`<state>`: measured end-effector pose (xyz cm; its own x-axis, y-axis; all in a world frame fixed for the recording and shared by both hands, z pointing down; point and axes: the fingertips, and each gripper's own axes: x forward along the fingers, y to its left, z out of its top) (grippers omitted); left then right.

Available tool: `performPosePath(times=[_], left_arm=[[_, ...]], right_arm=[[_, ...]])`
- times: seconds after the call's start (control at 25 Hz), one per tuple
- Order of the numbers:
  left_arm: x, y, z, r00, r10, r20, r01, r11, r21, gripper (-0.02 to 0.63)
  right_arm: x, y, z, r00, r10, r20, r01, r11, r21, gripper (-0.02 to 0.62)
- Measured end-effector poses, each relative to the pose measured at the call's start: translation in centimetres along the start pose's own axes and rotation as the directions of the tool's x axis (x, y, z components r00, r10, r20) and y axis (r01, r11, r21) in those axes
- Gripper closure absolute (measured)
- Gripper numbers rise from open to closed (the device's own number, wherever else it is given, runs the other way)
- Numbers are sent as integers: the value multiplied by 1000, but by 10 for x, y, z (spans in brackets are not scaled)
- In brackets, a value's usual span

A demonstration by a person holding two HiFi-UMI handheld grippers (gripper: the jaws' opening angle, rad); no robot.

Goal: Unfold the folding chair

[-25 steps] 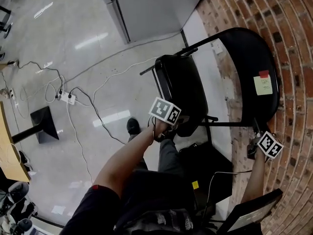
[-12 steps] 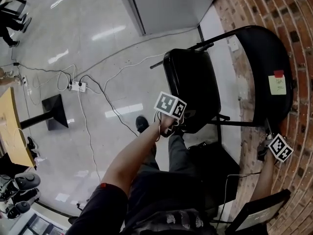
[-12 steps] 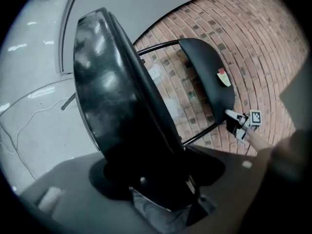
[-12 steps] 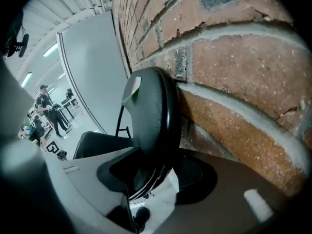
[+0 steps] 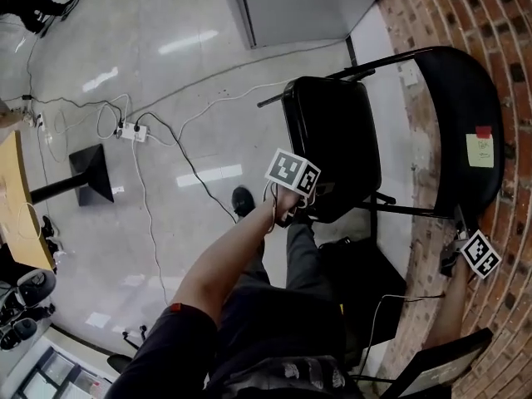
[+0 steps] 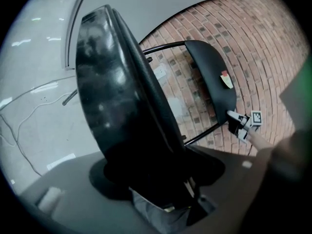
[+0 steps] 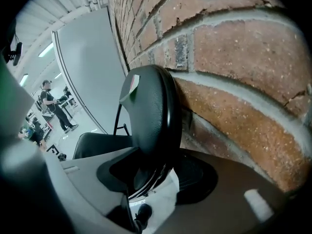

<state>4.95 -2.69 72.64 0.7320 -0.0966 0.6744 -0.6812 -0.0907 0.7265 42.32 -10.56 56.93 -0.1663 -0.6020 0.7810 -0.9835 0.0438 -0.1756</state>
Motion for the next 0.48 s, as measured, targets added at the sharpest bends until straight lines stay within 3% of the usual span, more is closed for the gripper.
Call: performPosePath(times=[0.48], left_arm=[[-4,25,-10,1000,-10,0,10,1000,-17,283]], right_arm=[[7,6,-8,1000,8,-1,-8,1000,12,375]])
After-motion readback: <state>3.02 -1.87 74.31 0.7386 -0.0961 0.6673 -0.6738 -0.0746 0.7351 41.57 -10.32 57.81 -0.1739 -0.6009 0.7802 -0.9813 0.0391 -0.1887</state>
